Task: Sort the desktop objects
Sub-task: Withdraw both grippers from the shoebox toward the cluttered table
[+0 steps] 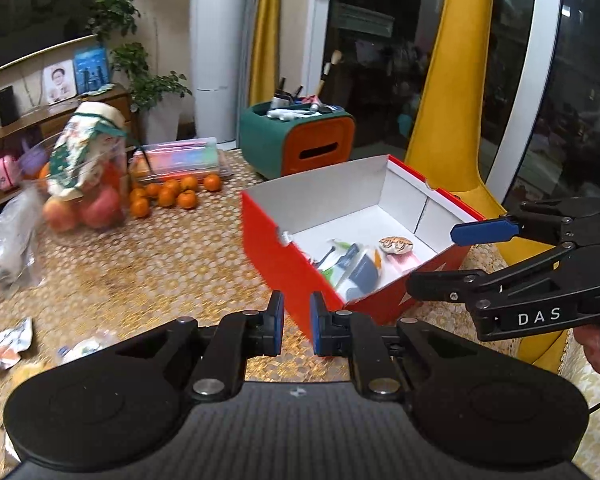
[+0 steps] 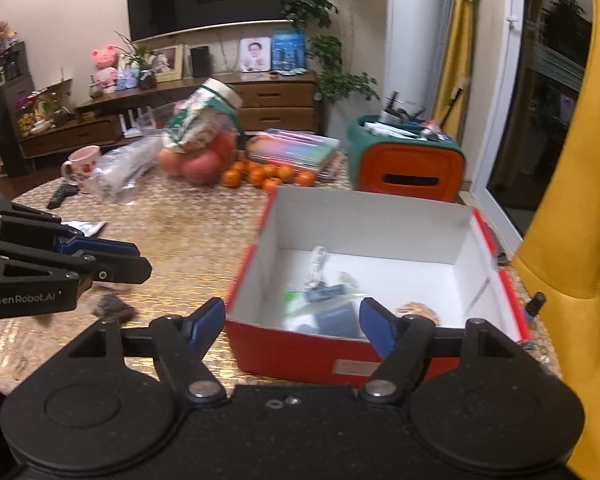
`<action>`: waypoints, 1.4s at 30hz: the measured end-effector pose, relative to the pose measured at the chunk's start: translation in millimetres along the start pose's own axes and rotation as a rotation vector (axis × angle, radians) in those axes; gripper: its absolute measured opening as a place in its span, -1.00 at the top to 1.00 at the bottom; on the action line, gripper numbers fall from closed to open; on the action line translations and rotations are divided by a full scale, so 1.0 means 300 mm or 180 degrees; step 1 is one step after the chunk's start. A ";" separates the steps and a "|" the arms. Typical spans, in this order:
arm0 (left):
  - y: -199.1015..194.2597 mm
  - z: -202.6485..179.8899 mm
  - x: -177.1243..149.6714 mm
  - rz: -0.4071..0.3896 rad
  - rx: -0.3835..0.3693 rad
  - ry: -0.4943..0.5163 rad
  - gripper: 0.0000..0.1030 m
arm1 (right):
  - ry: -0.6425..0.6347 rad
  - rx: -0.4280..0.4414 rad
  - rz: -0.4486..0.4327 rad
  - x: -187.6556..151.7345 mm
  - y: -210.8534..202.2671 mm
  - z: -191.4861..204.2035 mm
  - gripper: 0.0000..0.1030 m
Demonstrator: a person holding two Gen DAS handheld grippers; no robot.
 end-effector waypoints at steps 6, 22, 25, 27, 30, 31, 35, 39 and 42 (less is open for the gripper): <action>-0.067 0.097 -0.077 -0.0040 0.0060 -0.0085 0.77 | -0.0053 0.0075 0.0015 -0.018 0.033 0.127 -0.49; -0.173 0.332 -0.284 -0.0065 0.0170 -0.0280 0.77 | -0.0176 0.0256 0.0000 -0.078 0.117 0.405 -0.66; -0.181 0.373 -0.321 -0.0046 0.0184 -0.0345 0.74 | -0.0201 0.0278 0.0012 -0.087 0.141 0.449 -0.68; -0.185 0.401 -0.345 -0.0032 0.0192 -0.0387 0.54 | -0.0216 0.0284 0.0013 -0.091 0.155 0.473 -0.69; -0.187 0.439 -0.382 -0.0018 0.0210 -0.0431 -0.09 | -0.0219 0.0288 0.0017 -0.101 0.170 0.505 -0.69; -0.189 0.449 -0.393 -0.0019 0.0224 -0.0443 -0.20 | -0.0214 0.0287 0.0017 -0.103 0.175 0.512 -0.69; -0.189 0.490 -0.436 -0.0005 0.0256 -0.0472 -0.20 | -0.0187 0.0291 0.0043 -0.111 0.200 0.536 -0.69; -0.195 0.530 -0.471 -0.0010 0.0298 -0.0545 -0.35 | -0.0185 0.0279 0.0055 -0.116 0.221 0.558 -0.70; -0.201 0.556 -0.493 -0.0022 0.0351 -0.0560 -0.38 | -0.0173 0.0274 0.0058 -0.119 0.236 0.572 -0.70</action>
Point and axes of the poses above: each gripper's, at about its wrist camera, not at the fingertips, and y roughly the way its jaws point, z to its left, x to its top, the point moved 6 cm from there along y, roughly the way its jaws point, and after that the axes turned 15 degrees about x, right-handed, at the moved point
